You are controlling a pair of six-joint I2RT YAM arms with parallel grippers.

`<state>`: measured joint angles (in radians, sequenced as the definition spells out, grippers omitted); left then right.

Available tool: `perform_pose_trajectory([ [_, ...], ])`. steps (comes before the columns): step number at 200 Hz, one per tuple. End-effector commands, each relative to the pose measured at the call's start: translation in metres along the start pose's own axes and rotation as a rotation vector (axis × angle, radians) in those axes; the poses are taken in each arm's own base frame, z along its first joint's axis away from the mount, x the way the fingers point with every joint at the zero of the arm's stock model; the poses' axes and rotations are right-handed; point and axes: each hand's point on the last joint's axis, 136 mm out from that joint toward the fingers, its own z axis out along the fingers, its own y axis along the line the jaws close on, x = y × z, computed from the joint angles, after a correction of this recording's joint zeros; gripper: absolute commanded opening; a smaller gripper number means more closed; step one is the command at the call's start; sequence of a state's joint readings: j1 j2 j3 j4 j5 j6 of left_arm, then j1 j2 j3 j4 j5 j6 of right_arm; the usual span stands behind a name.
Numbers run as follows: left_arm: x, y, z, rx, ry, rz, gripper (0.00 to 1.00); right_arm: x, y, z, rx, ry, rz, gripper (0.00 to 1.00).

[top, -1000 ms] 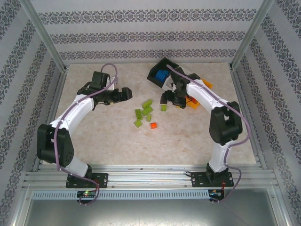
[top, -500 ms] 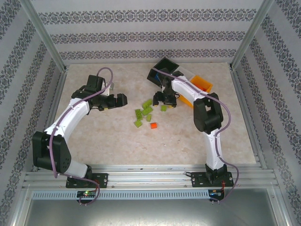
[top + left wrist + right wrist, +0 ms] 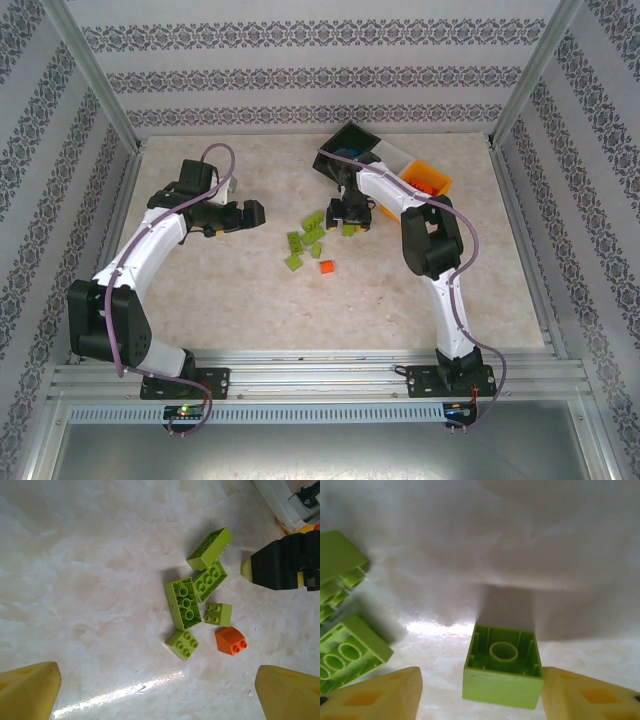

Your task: Sort the legos into containers by color

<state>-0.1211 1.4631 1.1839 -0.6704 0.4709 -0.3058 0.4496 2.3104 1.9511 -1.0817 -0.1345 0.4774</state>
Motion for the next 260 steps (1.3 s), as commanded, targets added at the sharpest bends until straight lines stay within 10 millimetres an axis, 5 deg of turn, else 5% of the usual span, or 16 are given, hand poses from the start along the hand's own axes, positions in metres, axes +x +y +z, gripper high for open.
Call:
perform_pose_trajectory([
  [1, -0.001, -0.003, -0.008, 0.019, -0.001, 0.003, 1.00, -0.001, -0.008, 0.006, 0.045, 0.015, -0.006, 0.57],
  [63, -0.002, -0.002, -0.006, 0.023, 0.002, -0.015, 1.00, -0.012, -0.021, -0.008, 0.064, -0.030, 0.015, 0.37],
  [124, -0.004, -0.003, -0.002, 0.035, -0.012, -0.053, 1.00, -0.054, -0.027, -0.080, -0.003, -0.215, 0.056, 0.33],
  [151, -0.003, -0.004, 0.001, 0.051, -0.012, -0.081, 1.00, -0.082, -0.046, -0.107, -0.006, -0.294, 0.098, 0.33],
  [201, 0.007, 0.007, 0.002, 0.005, 0.002, -0.124, 1.00, -0.132, -0.079, -0.111, -0.007, -0.380, 0.175, 0.34],
  [260, 0.005, 0.008, -0.010, -0.021, -0.050, -0.096, 1.00, -0.174, -0.095, -0.112, -0.065, -0.464, 0.212, 0.48],
])
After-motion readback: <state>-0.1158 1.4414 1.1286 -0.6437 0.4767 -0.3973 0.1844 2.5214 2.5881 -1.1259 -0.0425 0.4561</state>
